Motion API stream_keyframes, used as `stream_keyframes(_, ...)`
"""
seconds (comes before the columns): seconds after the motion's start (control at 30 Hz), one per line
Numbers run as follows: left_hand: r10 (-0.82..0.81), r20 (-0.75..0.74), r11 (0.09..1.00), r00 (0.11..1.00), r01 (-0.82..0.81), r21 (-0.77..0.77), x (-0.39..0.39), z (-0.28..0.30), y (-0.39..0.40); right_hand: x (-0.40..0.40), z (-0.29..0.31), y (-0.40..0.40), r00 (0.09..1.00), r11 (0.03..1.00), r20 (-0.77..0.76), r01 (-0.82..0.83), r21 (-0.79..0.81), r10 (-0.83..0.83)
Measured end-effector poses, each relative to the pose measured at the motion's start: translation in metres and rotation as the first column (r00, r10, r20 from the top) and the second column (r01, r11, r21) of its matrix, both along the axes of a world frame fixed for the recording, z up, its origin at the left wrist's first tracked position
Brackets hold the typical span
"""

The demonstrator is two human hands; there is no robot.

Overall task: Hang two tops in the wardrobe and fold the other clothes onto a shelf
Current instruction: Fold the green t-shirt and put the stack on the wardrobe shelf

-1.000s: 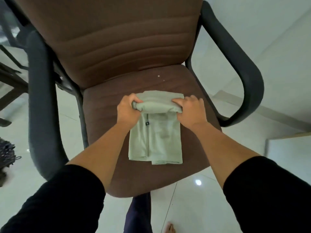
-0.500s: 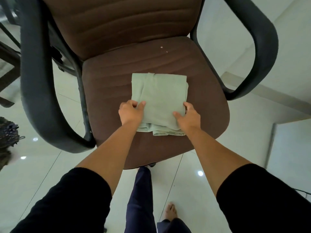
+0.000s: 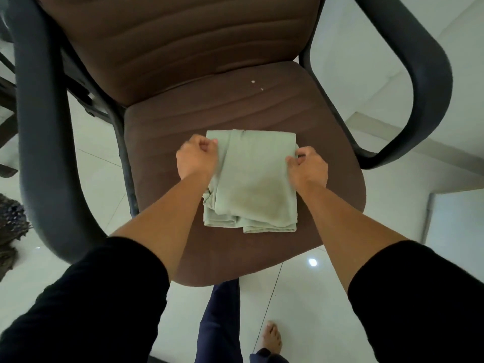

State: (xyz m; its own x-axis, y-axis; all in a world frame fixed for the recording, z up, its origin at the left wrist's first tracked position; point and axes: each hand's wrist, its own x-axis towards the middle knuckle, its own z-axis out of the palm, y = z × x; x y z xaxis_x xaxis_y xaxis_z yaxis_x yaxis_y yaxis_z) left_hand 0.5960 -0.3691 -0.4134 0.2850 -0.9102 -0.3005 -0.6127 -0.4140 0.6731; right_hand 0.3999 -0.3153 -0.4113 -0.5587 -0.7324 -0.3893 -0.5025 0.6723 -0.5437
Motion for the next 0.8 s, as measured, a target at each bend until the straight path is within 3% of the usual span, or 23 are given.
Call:
stream_keyframes(0.23, -0.094, 0.013, 0.968, 0.995, 0.089, 0.233, -0.017, -0.008, -0.058, 0.000, -0.005, -0.054, 0.993, 0.990, -0.002, 0.119, 0.078, -0.119)
stream_keyframes(0.6, 0.121, -0.023, 0.988, 0.992, -0.118, 0.104, -0.012, -0.019, -0.050, 0.002, -0.009, -0.048, 0.965, 0.966, -0.046, 0.258, -0.010, -0.258)
stream_keyframes(0.8, -0.061, -0.029, 0.997, 0.998, 0.060, -0.038, 0.003, -0.011, -0.009, 0.004, 0.000, -0.003, 0.980, 0.985, 0.115, 0.169, -0.027, -0.165)
